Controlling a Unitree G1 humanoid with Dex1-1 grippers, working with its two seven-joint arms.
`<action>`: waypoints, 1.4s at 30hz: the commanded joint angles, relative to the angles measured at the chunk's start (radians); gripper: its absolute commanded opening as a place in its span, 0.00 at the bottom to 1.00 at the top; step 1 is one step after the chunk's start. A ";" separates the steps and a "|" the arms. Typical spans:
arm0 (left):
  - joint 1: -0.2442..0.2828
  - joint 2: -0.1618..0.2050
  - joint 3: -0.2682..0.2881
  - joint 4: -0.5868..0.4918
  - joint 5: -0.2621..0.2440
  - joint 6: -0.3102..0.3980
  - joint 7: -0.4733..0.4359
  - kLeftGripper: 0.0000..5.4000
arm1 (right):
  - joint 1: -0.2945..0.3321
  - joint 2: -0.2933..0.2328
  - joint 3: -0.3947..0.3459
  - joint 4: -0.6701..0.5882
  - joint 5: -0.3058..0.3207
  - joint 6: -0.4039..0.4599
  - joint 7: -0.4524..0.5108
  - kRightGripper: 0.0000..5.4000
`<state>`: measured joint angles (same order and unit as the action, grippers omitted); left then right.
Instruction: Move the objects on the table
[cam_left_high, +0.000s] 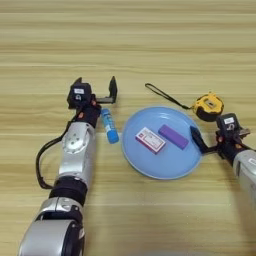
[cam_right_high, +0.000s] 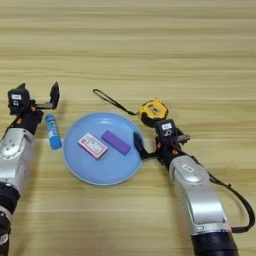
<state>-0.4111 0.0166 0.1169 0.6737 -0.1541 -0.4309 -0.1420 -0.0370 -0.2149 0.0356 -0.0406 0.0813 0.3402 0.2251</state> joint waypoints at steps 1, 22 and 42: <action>0.002 0.002 -0.003 -0.009 0.014 0.004 0.004 1.00 | -0.005 -0.001 0.006 0.016 -0.017 0.003 -0.003 0.99; -0.007 0.005 -0.002 0.011 0.015 -0.002 0.004 1.00 | 0.003 -0.058 -0.125 -0.013 -0.003 -0.003 -0.002 0.99; 0.158 0.008 -0.090 -0.215 0.103 0.109 0.023 1.00 | -0.005 0.047 -0.082 -0.151 0.055 -0.096 -0.013 0.99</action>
<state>-0.2935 0.0281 0.0501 0.5144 -0.0733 -0.3697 -0.1194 -0.0308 -0.1723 -0.0464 -0.1900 0.1434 0.2458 0.2249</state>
